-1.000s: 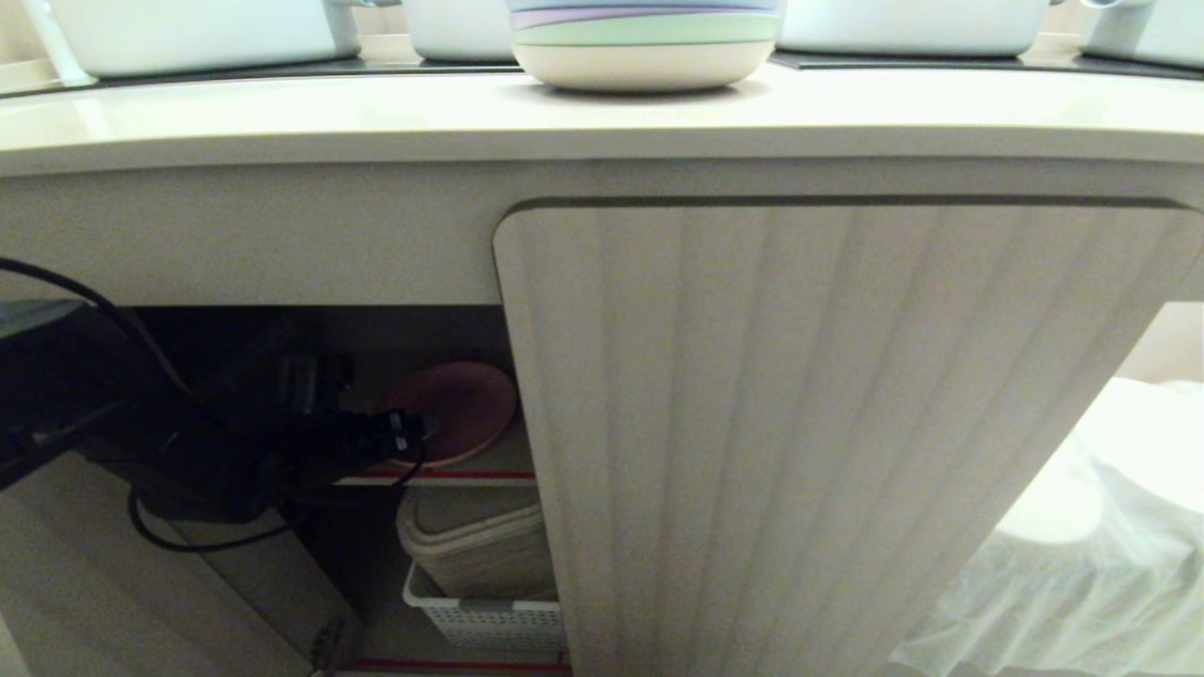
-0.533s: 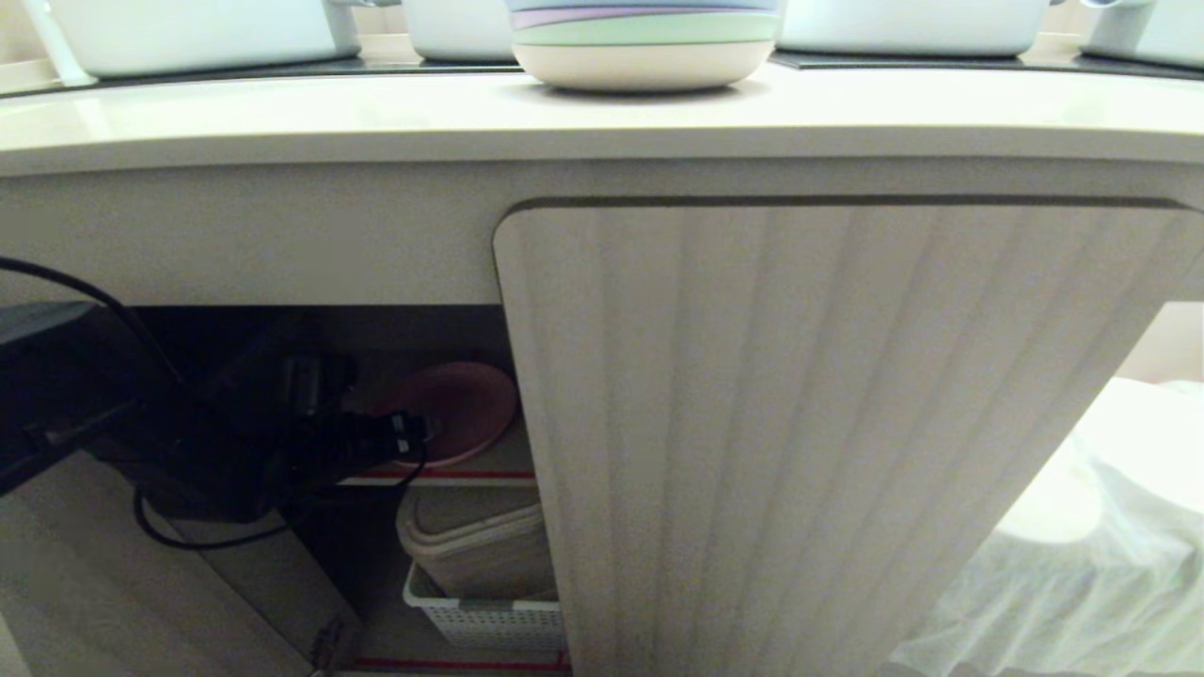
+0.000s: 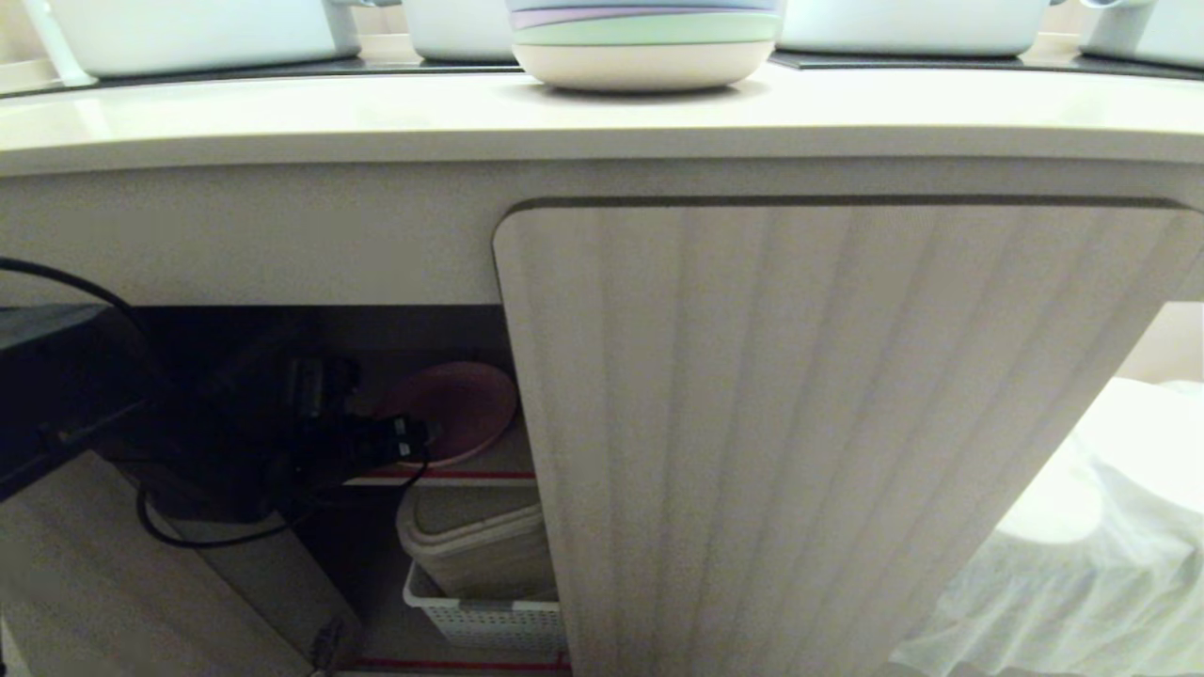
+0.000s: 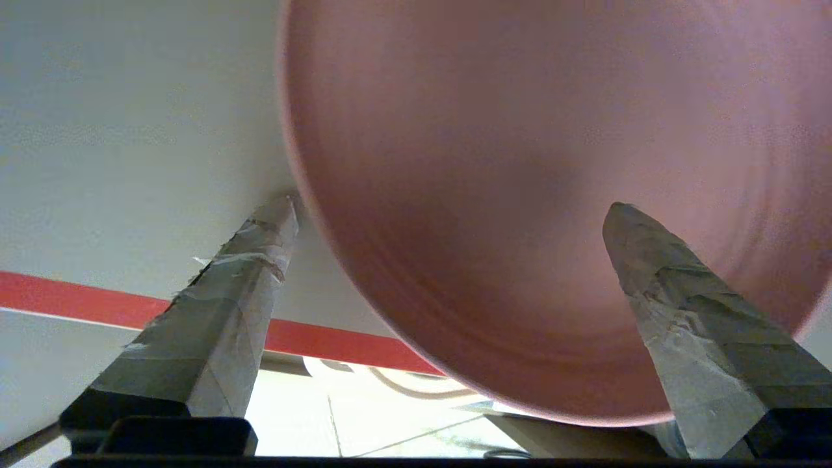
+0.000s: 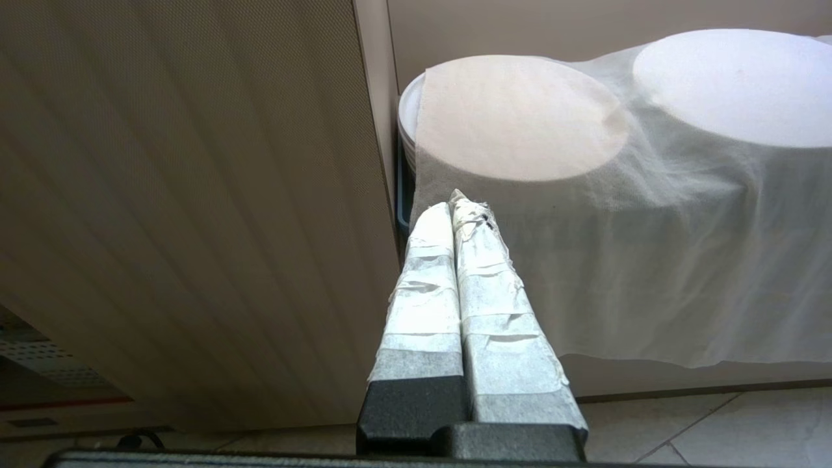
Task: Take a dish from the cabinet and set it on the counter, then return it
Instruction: Take the plate from the cabinet
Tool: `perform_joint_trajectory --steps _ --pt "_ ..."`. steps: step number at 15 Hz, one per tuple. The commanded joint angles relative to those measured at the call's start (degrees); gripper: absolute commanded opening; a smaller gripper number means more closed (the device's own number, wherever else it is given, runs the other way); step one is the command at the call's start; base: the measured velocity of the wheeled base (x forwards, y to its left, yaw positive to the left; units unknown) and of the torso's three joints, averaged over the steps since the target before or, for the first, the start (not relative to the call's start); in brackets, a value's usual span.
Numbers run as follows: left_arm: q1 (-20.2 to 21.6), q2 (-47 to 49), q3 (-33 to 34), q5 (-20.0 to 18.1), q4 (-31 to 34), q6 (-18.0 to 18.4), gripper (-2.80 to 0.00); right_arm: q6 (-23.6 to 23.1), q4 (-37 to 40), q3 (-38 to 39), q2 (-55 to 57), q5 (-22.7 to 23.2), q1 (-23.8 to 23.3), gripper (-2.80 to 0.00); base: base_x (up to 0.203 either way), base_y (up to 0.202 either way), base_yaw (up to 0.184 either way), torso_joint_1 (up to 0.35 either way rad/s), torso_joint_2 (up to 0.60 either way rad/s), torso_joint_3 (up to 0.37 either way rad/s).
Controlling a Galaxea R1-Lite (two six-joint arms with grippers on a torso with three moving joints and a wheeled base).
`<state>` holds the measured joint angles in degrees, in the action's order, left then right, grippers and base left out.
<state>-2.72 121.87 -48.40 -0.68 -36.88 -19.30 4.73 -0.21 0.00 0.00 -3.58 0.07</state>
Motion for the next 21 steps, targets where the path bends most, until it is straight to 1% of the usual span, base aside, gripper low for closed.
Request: perform_joint_trajectory --steps 1,16,19,20,21 --pt "-0.09 0.39 -0.03 0.06 -0.21 -0.12 0.00 0.02 -0.06 0.00 0.00 -0.02 0.01 -2.80 0.000 0.000 0.000 0.000 0.00 0.000" --pt "-0.09 1.62 -0.03 0.16 -0.48 -0.12 0.00 0.02 -0.04 0.00 0.00 -0.02 0.01 -2.80 0.000 0.000 0.000 0.000 0.00 0.000" --pt "-0.09 2.15 -0.04 0.16 -2.06 -0.12 0.00 0.02 -0.02 0.00 0.00 -0.02 0.01 -2.80 0.000 0.000 0.000 0.000 0.00 0.000" --pt "-0.09 2.23 -0.03 0.16 -2.06 -0.12 -2.80 0.02 0.00 0.00 0.00 -0.02 0.01 -2.80 0.000 0.000 0.000 0.000 0.00 0.000" --pt "-0.09 2.36 -0.03 0.16 -2.06 -0.12 -2.80 0.02 -0.06 0.00 0.00 -0.02 0.01 -2.80 0.000 0.000 0.000 0.000 0.00 0.000"
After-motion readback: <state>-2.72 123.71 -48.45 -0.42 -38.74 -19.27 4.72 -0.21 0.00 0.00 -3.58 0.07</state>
